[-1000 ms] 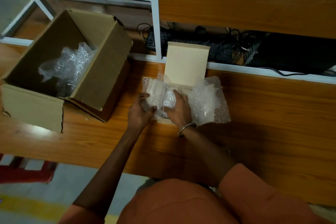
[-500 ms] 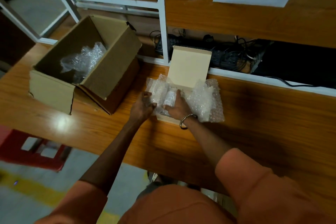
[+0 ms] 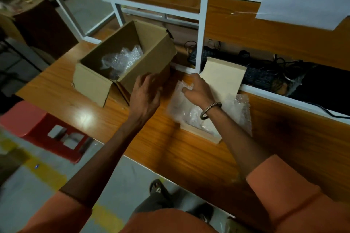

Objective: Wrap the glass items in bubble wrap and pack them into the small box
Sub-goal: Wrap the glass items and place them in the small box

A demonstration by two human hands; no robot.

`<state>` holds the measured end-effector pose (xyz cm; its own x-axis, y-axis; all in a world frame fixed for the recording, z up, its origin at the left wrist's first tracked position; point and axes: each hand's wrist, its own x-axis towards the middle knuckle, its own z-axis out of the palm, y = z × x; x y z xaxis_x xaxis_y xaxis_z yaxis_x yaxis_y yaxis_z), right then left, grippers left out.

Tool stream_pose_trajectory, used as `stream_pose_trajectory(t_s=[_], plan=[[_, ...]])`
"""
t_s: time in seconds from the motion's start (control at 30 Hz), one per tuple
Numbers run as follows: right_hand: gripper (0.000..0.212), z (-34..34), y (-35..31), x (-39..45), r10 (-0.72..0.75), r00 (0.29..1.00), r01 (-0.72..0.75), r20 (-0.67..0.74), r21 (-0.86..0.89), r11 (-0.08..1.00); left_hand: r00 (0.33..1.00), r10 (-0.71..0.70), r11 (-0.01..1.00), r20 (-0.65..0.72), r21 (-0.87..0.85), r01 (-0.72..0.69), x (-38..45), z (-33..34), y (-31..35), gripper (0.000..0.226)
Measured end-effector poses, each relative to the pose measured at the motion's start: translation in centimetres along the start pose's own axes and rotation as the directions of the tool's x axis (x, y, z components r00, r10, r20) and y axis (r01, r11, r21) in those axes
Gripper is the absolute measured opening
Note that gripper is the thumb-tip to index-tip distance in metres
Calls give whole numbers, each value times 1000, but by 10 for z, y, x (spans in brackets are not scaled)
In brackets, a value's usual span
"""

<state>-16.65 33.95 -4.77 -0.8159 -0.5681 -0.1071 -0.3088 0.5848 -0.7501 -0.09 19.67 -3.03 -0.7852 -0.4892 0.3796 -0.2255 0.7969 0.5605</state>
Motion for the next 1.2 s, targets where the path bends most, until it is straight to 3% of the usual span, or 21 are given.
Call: stream_pose_trajectory(t_s=[0.23,0.37,0.47,0.63,0.7,0.8,0.9,1.0,1.1,1.2], plan=[[62,35,-102,45,-196,980,197,32,-8,980,990,-59,998,-129,10,60,59,-78,-73,42],[40,62,-160,79,-314,946,302,-81,-134,944,990,-135,989,-50,55,137,84,-104,-122,43],[32,87,-188,115,-305,942,246,-138,-334,910,991,-134,990,12,48,133,94,-111,-146,44],[28,108,-195,150,-121,991,68,-50,-595,801,995,-94,995,35,24,93,103,-100,-158,43],[16,106,-201,154,-134,990,92,-54,-479,873,998,-63,998,13,11,63,107,-99,-160,43],[16,82,-216,150,-221,975,223,27,-84,971,997,-49,992,-58,-119,41,124,-106,-151,42],[9,35,-234,127,-330,943,314,44,209,926,995,37,968,-88,-243,-58,150,-116,-126,58],[15,-15,-238,102,-368,929,344,-21,408,846,981,193,924,9,-339,-178,165,-125,-89,73],[20,-60,-223,80,-347,934,343,-82,469,814,927,341,826,153,-519,-218,163,-125,-44,55],[20,-94,-195,51,-288,954,287,-79,516,807,877,412,711,249,-690,-138,163,-117,-5,30]])
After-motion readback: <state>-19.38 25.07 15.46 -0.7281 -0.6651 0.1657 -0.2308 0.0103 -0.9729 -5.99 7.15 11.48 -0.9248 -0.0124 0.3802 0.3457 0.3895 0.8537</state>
